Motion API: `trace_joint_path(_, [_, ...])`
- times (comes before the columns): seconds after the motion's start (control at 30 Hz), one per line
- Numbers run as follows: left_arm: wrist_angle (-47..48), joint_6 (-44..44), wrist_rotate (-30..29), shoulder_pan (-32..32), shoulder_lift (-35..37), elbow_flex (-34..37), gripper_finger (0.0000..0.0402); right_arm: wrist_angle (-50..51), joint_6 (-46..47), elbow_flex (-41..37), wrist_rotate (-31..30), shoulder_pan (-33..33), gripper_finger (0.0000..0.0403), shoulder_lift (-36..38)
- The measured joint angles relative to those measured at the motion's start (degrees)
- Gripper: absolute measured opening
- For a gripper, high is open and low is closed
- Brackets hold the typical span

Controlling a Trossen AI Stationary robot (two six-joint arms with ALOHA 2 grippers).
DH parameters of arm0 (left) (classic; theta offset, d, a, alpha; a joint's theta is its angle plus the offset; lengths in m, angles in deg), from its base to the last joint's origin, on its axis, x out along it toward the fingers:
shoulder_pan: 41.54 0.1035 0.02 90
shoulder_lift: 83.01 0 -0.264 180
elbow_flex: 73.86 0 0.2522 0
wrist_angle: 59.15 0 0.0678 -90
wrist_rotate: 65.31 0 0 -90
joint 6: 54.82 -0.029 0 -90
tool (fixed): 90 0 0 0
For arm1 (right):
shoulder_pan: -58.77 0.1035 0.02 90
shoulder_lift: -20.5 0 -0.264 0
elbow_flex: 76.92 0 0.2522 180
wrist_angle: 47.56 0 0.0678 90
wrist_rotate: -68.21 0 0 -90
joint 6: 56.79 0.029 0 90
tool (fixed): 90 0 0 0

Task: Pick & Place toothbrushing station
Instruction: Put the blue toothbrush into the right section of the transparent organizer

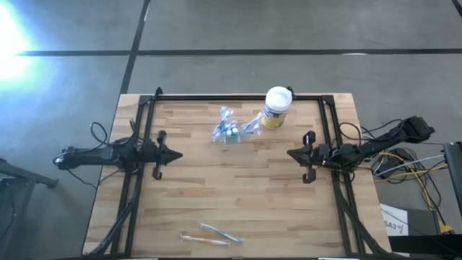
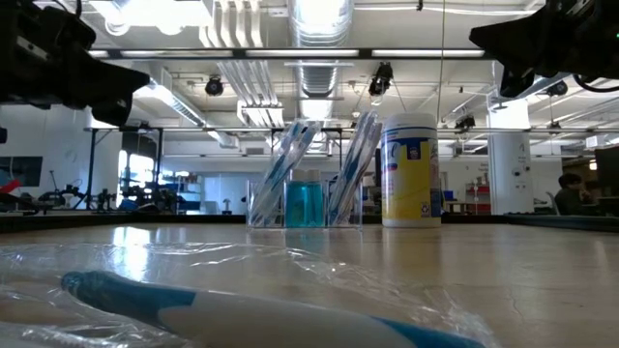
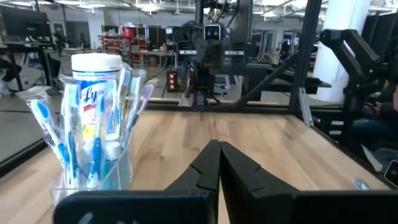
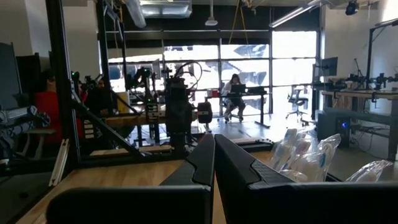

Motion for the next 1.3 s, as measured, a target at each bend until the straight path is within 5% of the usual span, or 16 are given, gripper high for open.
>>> trace_joint_path(0.67, [-0.2, 3.0, -0.4, 0.0, -0.5, 0.2, 0.0024, 3.2, 2.1, 2.5, 0.0, 0.3, 0.0008, -0.5])
trace_joint_path(1.07, [0.0, 3.8, -0.4, 0.0, -0.5, 0.2, 0.0007, 52.4, 15.8, 37.7, -6.3, 3.0, 0.0008, -16.7])
trace_joint_path(1.3, [0.3, 6.3, -0.1, 0.0, -0.5, -0.1, 0.0012, 69.8, 25.5, 55.7, -6.0, 7.0, 0.0008, -32.6])
